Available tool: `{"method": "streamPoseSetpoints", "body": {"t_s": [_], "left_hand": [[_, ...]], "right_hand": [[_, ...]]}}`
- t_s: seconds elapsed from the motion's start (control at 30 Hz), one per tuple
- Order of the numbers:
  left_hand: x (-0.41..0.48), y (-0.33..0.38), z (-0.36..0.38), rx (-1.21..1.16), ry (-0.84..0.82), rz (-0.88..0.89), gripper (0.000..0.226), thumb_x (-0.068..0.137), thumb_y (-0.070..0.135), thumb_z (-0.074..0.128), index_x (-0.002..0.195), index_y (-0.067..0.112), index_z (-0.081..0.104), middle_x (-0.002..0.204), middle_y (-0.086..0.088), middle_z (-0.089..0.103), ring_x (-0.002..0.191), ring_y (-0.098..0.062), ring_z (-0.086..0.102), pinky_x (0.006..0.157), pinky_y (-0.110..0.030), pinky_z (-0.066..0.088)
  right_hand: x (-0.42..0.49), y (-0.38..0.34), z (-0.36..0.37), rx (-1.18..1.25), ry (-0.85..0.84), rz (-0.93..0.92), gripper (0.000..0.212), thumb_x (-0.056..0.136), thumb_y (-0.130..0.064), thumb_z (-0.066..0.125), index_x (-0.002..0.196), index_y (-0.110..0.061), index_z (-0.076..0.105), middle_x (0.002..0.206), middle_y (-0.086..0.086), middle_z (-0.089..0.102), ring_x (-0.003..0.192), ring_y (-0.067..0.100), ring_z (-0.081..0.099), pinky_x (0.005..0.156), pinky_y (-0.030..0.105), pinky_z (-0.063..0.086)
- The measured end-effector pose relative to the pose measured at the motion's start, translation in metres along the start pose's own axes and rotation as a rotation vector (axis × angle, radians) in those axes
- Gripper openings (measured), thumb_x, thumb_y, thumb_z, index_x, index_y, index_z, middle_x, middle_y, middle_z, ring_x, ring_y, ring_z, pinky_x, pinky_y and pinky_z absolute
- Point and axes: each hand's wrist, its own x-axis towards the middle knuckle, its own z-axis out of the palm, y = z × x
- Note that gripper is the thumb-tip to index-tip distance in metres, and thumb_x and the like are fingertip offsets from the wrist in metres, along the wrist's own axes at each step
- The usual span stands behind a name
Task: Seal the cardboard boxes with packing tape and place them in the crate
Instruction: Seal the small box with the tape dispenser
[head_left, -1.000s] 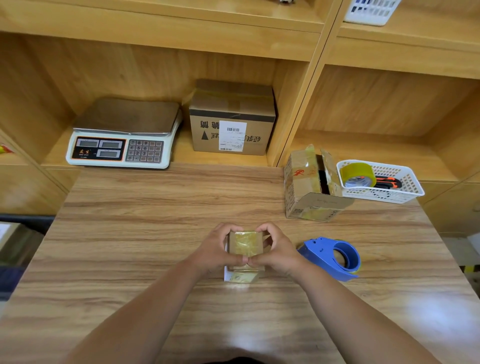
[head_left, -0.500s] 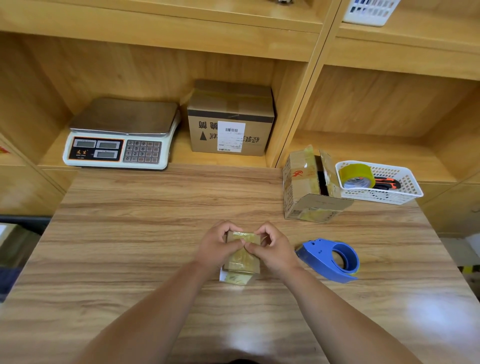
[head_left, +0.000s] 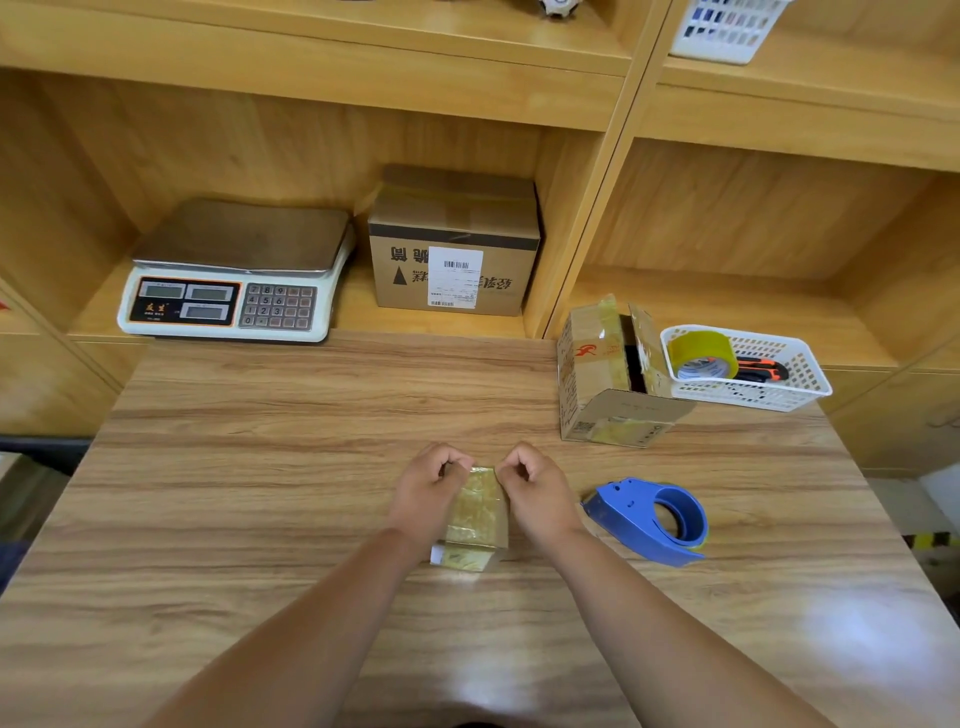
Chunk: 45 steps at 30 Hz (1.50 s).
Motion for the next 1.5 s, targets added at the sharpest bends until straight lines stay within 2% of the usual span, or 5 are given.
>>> {"method": "streamPoseSetpoints", "body": {"t_s": [0.2,0.77,0.97,1.2,1.5], "left_hand": [[0.0,-0.002,0.0,0.048,0.053,-0.079,0.011,0.083,0.025,0.065,0.077,0.034,0.067,0.098,0.008,0.059,0.093,-0.007,0.05,0.077,-0.025,0.04],[0.003,0.001,0.001,0.148,0.067,0.05,0.025,0.087,0.012,0.061,0.068,0.028,0.061,0.079,0.014,0.057,0.094,0.013,0.037,0.075,0.0,0.028],[0.001,0.0,0.001,0.089,0.07,0.007,0.023,0.087,0.015,0.061,0.069,0.029,0.065,0.084,0.014,0.06,0.099,0.006,0.04,0.077,0.001,0.026],[-0.006,0.002,-0.004,-0.048,0.022,-0.132,0.01,0.086,0.026,0.064,0.079,0.032,0.067,0.091,0.012,0.066,0.088,-0.005,0.06,0.07,-0.013,0.043],[-0.035,-0.006,-0.016,0.094,0.02,-0.391,0.024,0.099,0.031,0.041,0.097,0.016,0.059,0.091,-0.003,0.063,0.087,-0.02,0.06,0.074,-0.027,0.046]], "right_hand": [[-0.005,0.003,0.009,0.274,-0.039,0.163,0.007,0.082,-0.015,0.071,0.082,-0.015,0.064,0.069,0.001,0.047,0.066,0.012,0.043,0.061,0.022,0.039],[0.007,0.004,0.028,0.095,0.173,0.081,0.036,0.083,-0.027,0.066,0.056,-0.022,0.043,0.045,-0.014,0.042,0.046,0.003,0.036,0.051,0.026,0.032],[-0.002,0.006,0.016,-0.079,0.003,-0.015,0.016,0.081,-0.034,0.071,0.086,-0.033,0.056,0.081,-0.015,0.059,0.073,0.002,0.053,0.067,0.021,0.042],[-0.032,0.01,0.004,0.125,-0.228,0.132,0.094,0.076,-0.018,0.078,0.15,-0.024,0.02,0.141,-0.009,0.036,0.133,0.006,0.033,0.11,0.026,0.033],[-0.051,0.021,-0.009,0.278,-0.194,0.164,0.07,0.086,-0.015,0.069,0.144,-0.021,0.03,0.123,0.0,0.061,0.11,0.01,0.06,0.087,0.021,0.051]]}}
